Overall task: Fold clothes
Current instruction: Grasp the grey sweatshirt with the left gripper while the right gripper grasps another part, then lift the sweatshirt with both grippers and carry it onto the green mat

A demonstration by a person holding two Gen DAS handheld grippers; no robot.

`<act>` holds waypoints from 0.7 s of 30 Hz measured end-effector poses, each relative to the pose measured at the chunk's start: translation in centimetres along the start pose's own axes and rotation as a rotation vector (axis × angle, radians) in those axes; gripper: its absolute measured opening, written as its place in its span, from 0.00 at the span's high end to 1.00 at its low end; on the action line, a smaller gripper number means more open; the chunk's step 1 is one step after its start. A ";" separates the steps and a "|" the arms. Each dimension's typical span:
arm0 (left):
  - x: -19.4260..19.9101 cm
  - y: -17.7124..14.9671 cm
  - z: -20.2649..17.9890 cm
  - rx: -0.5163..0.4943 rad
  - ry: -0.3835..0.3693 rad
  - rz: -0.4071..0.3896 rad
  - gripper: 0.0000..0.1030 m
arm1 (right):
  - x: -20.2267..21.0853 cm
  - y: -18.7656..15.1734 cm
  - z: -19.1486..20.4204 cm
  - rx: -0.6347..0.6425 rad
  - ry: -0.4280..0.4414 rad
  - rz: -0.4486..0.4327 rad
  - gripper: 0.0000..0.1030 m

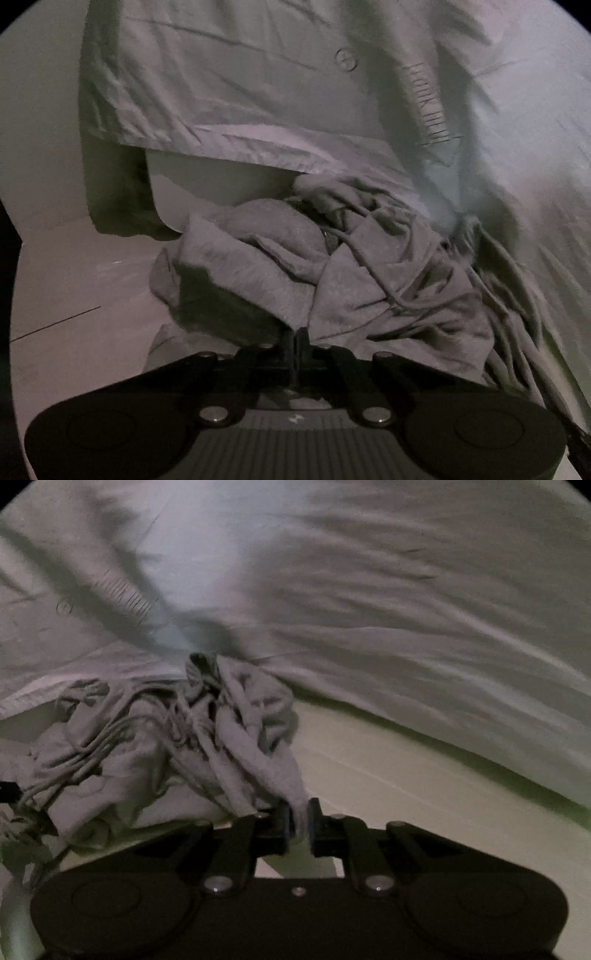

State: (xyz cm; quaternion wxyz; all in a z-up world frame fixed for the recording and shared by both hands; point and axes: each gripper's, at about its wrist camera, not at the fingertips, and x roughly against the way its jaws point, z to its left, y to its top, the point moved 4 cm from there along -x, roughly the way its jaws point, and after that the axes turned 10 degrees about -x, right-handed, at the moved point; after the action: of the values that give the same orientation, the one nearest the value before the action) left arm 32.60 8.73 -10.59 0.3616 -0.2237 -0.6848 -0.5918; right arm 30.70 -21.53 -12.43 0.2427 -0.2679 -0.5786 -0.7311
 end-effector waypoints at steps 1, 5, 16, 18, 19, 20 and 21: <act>0.7 -0.4 -0.2 -0.010 -0.007 -0.003 0.99 | 1.4 -0.5 -1.0 -0.017 -0.014 -0.010 0.91; 4.1 -2.8 -1.5 -0.055 -0.047 0.001 0.99 | 7.5 -4.3 -6.5 -0.117 -0.099 -0.024 0.92; 12.1 -12.8 -6.5 -0.190 -0.140 0.052 1.00 | 22.7 -16.1 -25.5 -0.447 -0.469 0.040 1.00; 13.4 -14.1 -7.2 -0.199 -0.151 0.057 1.00 | 24.5 -16.9 -26.9 -0.467 -0.464 0.043 0.98; 13.9 -14.6 -7.4 -0.215 -0.152 0.057 0.98 | 24.8 -17.1 -26.9 -0.463 -0.451 0.044 0.96; 14.4 -15.0 -7.6 -0.232 -0.152 0.056 0.95 | 24.8 -17.1 -26.7 -0.459 -0.437 0.047 0.95; 14.8 -15.2 -7.6 -0.243 -0.142 0.057 0.95 | 24.9 -17.1 -26.5 -0.454 -0.424 0.049 0.92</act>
State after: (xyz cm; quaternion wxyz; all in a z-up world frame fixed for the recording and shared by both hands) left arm 13.75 -3.49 -8.96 0.2989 -0.3264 -0.6256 -0.6425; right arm -1.99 -44.88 -12.90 0.0683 -0.4755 -0.4317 -0.7634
